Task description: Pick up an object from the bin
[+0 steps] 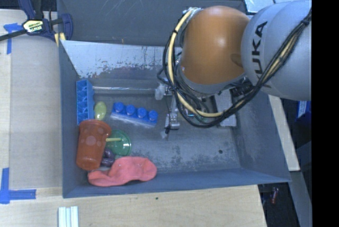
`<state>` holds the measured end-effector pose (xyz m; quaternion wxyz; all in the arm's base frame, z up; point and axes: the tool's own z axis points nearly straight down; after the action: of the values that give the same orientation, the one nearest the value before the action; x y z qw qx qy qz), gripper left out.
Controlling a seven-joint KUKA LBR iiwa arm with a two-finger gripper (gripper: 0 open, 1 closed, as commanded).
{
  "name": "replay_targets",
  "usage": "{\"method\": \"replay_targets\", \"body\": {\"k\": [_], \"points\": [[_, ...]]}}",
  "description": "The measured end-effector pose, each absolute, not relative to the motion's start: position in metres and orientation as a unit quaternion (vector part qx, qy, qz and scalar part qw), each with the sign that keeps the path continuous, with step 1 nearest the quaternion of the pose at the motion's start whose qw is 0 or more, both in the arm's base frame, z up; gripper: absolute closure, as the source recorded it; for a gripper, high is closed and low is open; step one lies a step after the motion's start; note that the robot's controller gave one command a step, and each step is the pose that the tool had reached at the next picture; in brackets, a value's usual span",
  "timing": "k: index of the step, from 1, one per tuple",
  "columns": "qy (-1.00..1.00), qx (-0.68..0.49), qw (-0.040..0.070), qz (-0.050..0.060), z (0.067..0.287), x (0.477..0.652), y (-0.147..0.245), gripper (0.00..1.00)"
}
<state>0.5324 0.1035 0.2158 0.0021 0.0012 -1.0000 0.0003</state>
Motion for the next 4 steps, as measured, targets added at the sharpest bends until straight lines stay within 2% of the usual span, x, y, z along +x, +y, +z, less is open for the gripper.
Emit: {"method": "replay_targets", "body": {"k": [1,2,3,4], "points": [[-1.000,0.000,-0.002,0.000,0.219,0.534,0.103,0.00],[-0.996,-0.084,-0.006,-0.002,0.192,0.530,0.107,0.00],[-0.987,-0.158,-0.003,-0.001,0.149,0.547,0.129,0.00],[-0.999,-0.042,-0.003,-0.001,0.105,0.564,0.155,0.00]]}}
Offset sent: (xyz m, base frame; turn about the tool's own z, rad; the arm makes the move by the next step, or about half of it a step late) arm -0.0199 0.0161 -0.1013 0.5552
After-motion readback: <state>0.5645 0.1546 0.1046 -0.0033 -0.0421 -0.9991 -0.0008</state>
